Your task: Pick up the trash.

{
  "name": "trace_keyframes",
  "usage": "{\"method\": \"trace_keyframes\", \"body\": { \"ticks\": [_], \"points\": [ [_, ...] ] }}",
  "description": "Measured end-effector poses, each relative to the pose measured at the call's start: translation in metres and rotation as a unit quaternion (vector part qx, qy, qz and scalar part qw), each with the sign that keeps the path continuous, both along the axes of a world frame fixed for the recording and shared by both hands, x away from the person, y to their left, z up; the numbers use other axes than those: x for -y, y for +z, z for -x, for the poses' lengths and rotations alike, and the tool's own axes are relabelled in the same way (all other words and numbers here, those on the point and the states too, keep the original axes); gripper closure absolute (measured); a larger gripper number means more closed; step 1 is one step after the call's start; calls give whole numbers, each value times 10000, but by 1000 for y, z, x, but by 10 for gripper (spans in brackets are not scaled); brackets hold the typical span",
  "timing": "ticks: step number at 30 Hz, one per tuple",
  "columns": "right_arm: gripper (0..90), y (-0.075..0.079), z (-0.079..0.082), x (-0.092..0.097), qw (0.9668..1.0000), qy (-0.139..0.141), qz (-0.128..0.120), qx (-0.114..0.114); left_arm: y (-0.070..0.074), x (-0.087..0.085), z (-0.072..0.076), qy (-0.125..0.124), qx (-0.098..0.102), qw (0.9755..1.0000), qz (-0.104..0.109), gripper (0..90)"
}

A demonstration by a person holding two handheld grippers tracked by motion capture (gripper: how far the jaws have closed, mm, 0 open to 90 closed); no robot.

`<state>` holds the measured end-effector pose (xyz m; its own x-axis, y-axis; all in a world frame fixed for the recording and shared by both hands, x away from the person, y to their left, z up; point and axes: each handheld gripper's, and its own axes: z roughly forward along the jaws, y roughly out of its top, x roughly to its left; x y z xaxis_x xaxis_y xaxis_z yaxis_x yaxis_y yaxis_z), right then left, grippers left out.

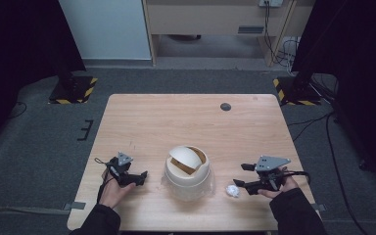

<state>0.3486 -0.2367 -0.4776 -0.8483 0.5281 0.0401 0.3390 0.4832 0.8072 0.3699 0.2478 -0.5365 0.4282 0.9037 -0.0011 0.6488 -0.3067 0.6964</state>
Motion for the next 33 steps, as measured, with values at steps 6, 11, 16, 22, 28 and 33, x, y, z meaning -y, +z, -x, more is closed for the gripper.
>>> {"method": "trace_keyframes", "body": {
  "ticks": [6,11,16,22,28,33],
  "points": [
    [376,-12,4,-9,9985,254,326,-349,0,0,0,4,1,10000,-3,0],
    [416,-19,5,-14,9965,399,492,-540,0,0,0,4,1,10000,-2,0],
    [460,-26,6,-18,9926,575,783,-726,0,0,0,4,1,10000,-3,0],
    [490,-30,6,-21,9894,661,962,-861,0,0,0,5,2,10000,-3,0],
    [508,-34,4,-27,9863,694,1220,-871,0,0,0,4,1,10000,-3,0],
    [570,-35,2,-28,9852,681,1286,-910,0,0,0,4,1,10000,-3,0]
  ]
}}
